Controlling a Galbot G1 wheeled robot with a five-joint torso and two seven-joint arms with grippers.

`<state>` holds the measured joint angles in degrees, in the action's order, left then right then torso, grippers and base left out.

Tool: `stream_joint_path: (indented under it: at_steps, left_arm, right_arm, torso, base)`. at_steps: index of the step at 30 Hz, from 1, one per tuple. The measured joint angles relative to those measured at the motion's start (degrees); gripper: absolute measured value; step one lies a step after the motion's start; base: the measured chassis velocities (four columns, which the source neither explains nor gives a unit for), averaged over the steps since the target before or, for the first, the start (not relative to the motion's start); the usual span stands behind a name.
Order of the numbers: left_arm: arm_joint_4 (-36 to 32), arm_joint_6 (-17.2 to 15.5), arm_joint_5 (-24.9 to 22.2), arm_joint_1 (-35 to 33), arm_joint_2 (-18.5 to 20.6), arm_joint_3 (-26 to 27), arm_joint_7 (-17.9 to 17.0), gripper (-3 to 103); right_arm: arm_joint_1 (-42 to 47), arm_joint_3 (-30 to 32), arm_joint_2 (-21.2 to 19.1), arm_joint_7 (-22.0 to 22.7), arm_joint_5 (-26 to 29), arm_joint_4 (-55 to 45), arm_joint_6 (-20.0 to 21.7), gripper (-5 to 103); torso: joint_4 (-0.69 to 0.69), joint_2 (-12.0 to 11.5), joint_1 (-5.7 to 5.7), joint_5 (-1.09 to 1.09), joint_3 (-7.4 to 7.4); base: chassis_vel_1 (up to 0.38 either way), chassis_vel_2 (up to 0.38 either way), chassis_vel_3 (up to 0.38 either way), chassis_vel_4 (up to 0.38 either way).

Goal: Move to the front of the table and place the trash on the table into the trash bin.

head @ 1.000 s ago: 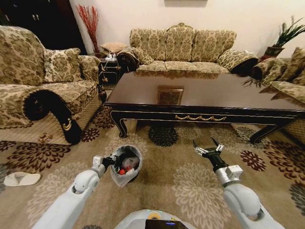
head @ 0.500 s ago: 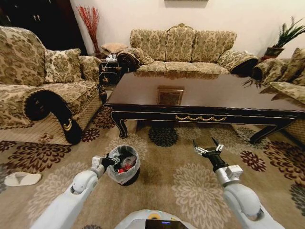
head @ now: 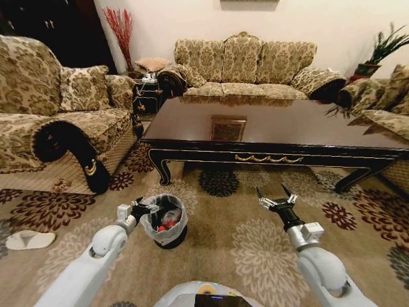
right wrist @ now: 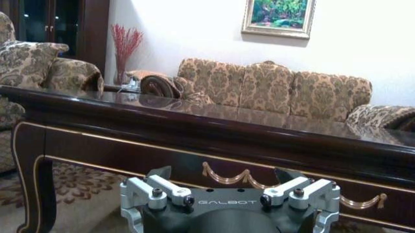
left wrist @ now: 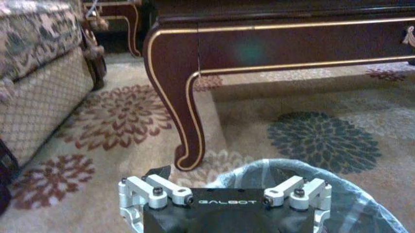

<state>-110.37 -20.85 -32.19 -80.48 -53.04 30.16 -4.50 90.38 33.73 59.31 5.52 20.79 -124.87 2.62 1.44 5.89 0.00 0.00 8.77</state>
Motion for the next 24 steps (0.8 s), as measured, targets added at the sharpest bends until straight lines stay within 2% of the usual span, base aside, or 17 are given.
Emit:
stream_joint_path:
  at_steps: [4, 6, 8, 10, 11, 14, 15, 18, 19, 22, 24]
  left_arm:
    - [-0.85, 0.92, 0.36, -0.01, -0.57, 0.67, -1.39, 100]
    - [-2.18, 1.70, -0.74, -0.18, -1.94, 3.03, -2.54, 100]
    - [-2.83, 2.18, -1.10, -0.60, -2.69, 4.56, -2.62, 100]
    - [-4.53, 4.12, -1.05, -2.42, -4.98, 8.49, -2.41, 100]
    - [-4.53, 4.12, -1.05, -2.42, -4.98, 8.49, -2.41, 100]
    - [-7.48, 6.19, -0.70, -6.27, -9.71, 13.85, -2.04, 100]
    - [-7.48, 6.19, -0.70, -6.27, -9.71, 13.85, -2.04, 100]
    - [-11.15, 7.62, 0.41, -10.90, -15.15, 18.73, -0.33, 100]
    - [-11.15, 7.62, 0.41, -10.90, -15.15, 18.73, -0.33, 100]
    - [-14.14, 8.70, 3.29, -13.82, -19.96, 20.78, 0.38, 100]
    - [-14.72, 8.88, 4.00, -14.18, -20.90, 20.99, 0.47, 100]
  right_arm:
    - [0.01, -0.05, 0.27, -0.15, -0.01, -0.12, -0.23, 100]
    - [0.10, 0.33, 0.50, -0.23, 0.30, -0.44, -0.26, 100]
    - [0.16, 0.62, 0.64, -0.23, 0.60, -0.63, -0.25, 100]
    - [0.44, 1.46, 1.01, -0.23, 1.36, -1.03, -0.11, 100]
    - [0.44, 1.46, 1.01, -0.23, 1.36, -1.03, -0.11, 100]
    - [1.30, 2.86, 1.57, -0.25, 2.06, -1.70, 0.60, 100]
    - [1.30, 2.86, 1.57, -0.25, 2.06, -1.70, 0.60, 100]
    - [2.35, 4.06, 1.80, -1.12, 2.80, -2.85, 1.31, 100]
    - [2.35, 4.06, 1.80, -1.12, 2.80, -2.85, 1.31, 100]
    - [2.59, 4.58, 2.30, -2.16, 2.98, -3.62, 2.33, 100]
    - [2.60, 4.60, 2.39, -2.29, 3.02, -3.74, 2.78, 100]
  torso:
    - [-0.01, 0.01, 0.00, 0.00, 0.01]
    - [-0.01, 0.02, 0.00, 0.00, 0.02]
    - [-0.02, 0.02, 0.00, 0.00, 0.02]
    - [-0.01, 0.04, 0.00, 0.00, 0.03]
    - [-0.01, 0.04, 0.00, 0.00, 0.03]
    - [-0.01, 0.05, 0.00, 0.00, 0.04]
    - [-0.01, 0.05, 0.00, 0.00, 0.04]
    - [0.01, 0.07, 0.00, 0.01, 0.04]
    - [0.01, 0.07, 0.00, 0.01, 0.04]
    - [0.01, 0.07, -0.01, 0.02, 0.05]
    - [0.00, 0.07, -0.01, 0.01, 0.05]
  base:
    - [0.000, 0.000, 0.000, 0.000]
    - [0.000, 0.000, 0.000, 0.000]
    - [0.000, 0.000, 0.000, 0.000]
    - [0.000, 0.000, 0.000, 0.000]
    - [0.000, 0.000, 0.000, 0.000]
    - [0.000, 0.000, 0.000, 0.000]
    - [0.000, 0.000, 0.000, 0.000]
    - [0.000, 0.000, 0.000, 0.000]
    - [0.000, 0.000, 0.000, 0.000]
    - [0.000, 0.000, 0.000, 0.000]
    - [0.000, 0.000, 0.000, 0.000]
